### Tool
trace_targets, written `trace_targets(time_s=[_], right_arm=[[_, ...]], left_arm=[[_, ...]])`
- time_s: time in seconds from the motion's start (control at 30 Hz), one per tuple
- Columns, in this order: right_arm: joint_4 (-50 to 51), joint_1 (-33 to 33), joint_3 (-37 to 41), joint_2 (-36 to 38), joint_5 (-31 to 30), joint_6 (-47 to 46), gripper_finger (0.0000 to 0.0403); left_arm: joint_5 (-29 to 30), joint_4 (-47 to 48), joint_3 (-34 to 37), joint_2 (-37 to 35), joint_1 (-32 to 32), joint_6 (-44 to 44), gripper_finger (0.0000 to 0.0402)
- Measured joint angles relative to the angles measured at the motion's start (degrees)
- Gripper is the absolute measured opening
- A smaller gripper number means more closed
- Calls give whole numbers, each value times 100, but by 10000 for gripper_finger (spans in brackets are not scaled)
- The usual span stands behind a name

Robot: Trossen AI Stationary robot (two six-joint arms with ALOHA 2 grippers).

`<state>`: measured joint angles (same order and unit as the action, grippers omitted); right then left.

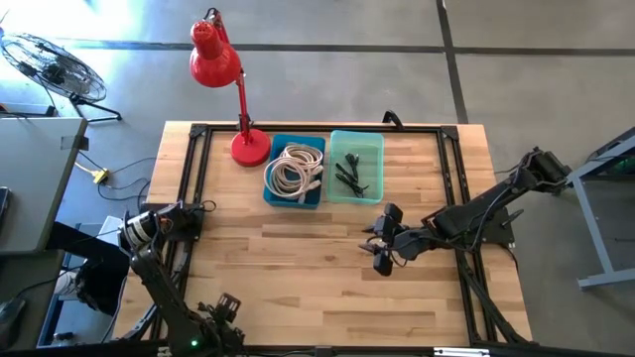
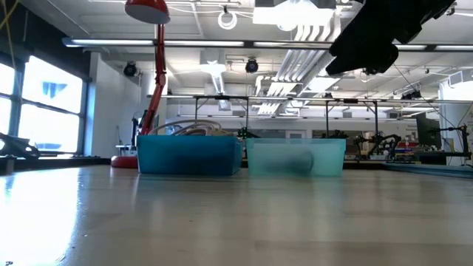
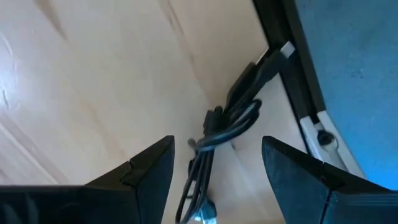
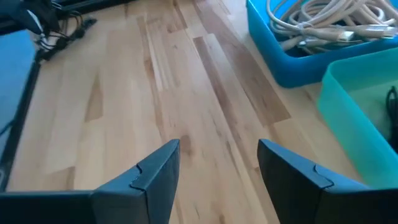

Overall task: Pick & Place USB Port
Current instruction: Put the black USB cable into the green bin

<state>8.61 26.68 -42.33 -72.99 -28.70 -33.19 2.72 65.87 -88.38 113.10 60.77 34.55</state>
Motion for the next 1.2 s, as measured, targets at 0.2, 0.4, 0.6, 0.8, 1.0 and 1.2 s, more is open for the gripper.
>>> trace_targets(time_s=[0.2, 0.4, 0.6, 0.8, 1.0, 1.2], right_arm=[[-207, 13, 2, 0, 42, -3, 208], [-381, 174, 2, 0, 40, 13, 208], [-379, 326, 2, 0, -32, 15, 208], [-379, 391, 2, 0, -122, 61, 208], [-381, 391, 2, 0, -201, 142, 208], [-378, 389, 5, 0, -200, 223, 208]], left_arm=[[204, -683, 226, 7, -27, -10, 236], [-85, -1397, 948, 11, -45, 30, 236], [-224, -1825, 1455, -39, -47, 105, 206], [-217, -1675, 1475, -31, -302, -313, 43], [-453, -1441, 1466, -28, -870, -1131, 35], [561, -650, 830, 34, -1718, -2682, 35]])
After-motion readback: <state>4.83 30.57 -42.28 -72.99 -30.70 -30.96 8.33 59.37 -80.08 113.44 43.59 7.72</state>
